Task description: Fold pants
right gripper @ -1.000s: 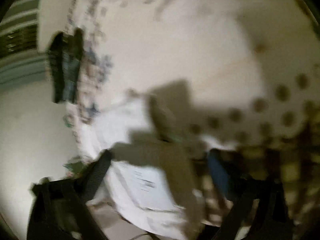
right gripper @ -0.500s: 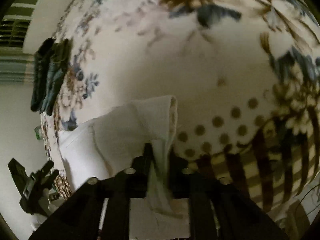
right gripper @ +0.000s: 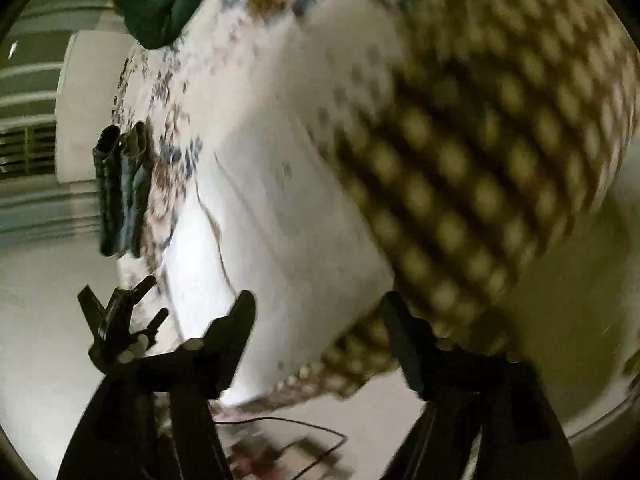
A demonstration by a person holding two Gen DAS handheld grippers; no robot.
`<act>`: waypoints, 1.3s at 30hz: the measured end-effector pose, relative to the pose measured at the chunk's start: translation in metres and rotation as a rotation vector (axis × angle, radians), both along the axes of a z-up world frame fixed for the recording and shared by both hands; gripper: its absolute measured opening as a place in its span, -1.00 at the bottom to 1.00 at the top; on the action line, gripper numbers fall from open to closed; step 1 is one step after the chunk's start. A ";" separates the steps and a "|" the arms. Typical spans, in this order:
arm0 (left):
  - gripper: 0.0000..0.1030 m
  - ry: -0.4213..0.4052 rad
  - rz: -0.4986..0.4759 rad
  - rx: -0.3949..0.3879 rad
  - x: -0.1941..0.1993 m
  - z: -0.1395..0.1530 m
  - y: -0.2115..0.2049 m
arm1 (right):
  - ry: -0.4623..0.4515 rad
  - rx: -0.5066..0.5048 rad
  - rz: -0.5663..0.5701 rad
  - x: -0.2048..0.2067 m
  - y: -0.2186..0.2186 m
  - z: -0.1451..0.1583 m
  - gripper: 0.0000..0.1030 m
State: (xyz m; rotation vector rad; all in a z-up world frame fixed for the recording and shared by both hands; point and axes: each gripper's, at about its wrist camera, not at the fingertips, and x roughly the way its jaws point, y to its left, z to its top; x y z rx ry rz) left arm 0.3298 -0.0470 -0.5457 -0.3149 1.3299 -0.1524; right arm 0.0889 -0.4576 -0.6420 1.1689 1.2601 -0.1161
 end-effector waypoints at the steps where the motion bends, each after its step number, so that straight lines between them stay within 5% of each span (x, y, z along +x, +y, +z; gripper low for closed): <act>1: 0.92 0.006 -0.005 -0.023 -0.015 0.004 0.000 | 0.001 0.029 0.003 -0.003 0.004 -0.008 0.37; 5: 0.92 0.055 -0.045 -0.069 -0.052 -0.009 -0.009 | -0.045 0.169 -0.016 0.001 0.030 -0.046 0.37; 9: 0.91 0.130 -0.064 -0.082 -0.071 -0.042 -0.022 | -0.121 0.153 0.003 0.018 0.048 -0.067 0.37; 16: 0.92 0.118 -0.066 -0.103 -0.072 -0.050 -0.029 | -0.198 0.171 0.020 0.027 0.052 -0.065 0.37; 20: 0.92 0.123 -0.068 -0.117 -0.072 -0.054 -0.027 | -0.215 0.310 -0.011 0.028 0.044 -0.089 0.38; 24: 0.92 0.127 -0.075 -0.107 -0.068 -0.054 -0.031 | -0.288 0.384 0.008 0.025 0.042 -0.085 0.65; 30: 0.92 0.104 -0.099 -0.073 -0.069 -0.052 -0.035 | -0.289 0.321 0.114 0.049 0.062 -0.081 0.96; 37: 0.92 0.103 -0.103 -0.073 -0.069 -0.053 -0.035 | -0.219 0.261 0.117 0.072 0.078 -0.087 0.93; 39: 0.92 0.101 -0.103 -0.075 -0.067 -0.053 -0.037 | -0.221 0.242 0.124 0.067 0.077 -0.081 0.71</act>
